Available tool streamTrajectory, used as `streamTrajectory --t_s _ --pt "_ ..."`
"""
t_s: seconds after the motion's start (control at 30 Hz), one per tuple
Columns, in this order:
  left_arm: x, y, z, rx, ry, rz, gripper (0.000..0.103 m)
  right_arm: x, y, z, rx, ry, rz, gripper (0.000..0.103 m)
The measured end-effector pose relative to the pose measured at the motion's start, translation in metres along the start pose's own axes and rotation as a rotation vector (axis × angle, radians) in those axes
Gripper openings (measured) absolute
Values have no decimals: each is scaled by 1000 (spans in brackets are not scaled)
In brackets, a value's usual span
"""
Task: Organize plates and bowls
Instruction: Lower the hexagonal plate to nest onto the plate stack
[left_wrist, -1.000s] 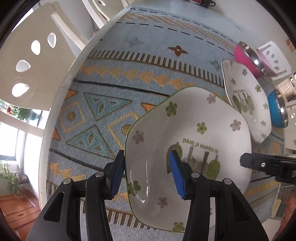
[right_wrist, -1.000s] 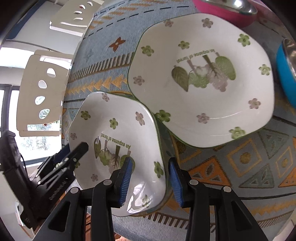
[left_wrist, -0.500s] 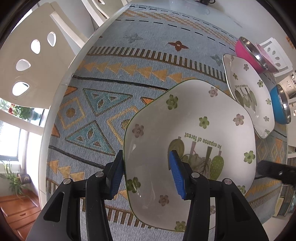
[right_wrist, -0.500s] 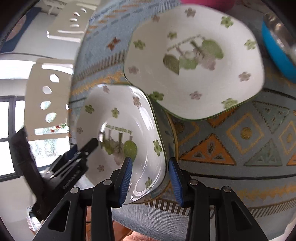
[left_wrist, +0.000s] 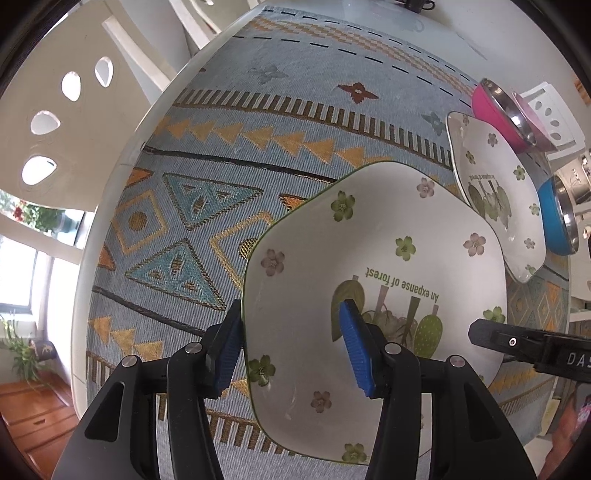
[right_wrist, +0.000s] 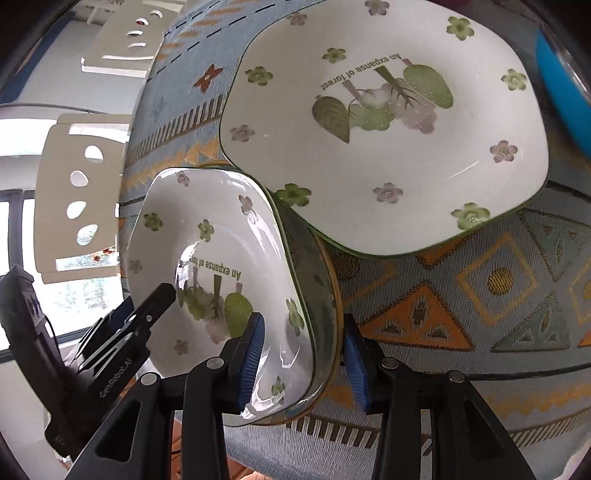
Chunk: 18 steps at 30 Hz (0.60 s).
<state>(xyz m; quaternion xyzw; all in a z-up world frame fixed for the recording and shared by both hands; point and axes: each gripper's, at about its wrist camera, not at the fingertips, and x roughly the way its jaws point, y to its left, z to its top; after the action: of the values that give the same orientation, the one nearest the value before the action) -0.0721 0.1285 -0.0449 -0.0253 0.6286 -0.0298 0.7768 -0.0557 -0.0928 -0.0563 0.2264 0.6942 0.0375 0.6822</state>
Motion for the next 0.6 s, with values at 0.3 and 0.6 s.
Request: streamTrajectory --t_s 0.3,0.6 --pt "5 10 25 -15 -12 30 48 5 9 3 9 8 11 44" --pt "16 17 57 -4 -22 76 48 9 28 25 15 -12 35 44"
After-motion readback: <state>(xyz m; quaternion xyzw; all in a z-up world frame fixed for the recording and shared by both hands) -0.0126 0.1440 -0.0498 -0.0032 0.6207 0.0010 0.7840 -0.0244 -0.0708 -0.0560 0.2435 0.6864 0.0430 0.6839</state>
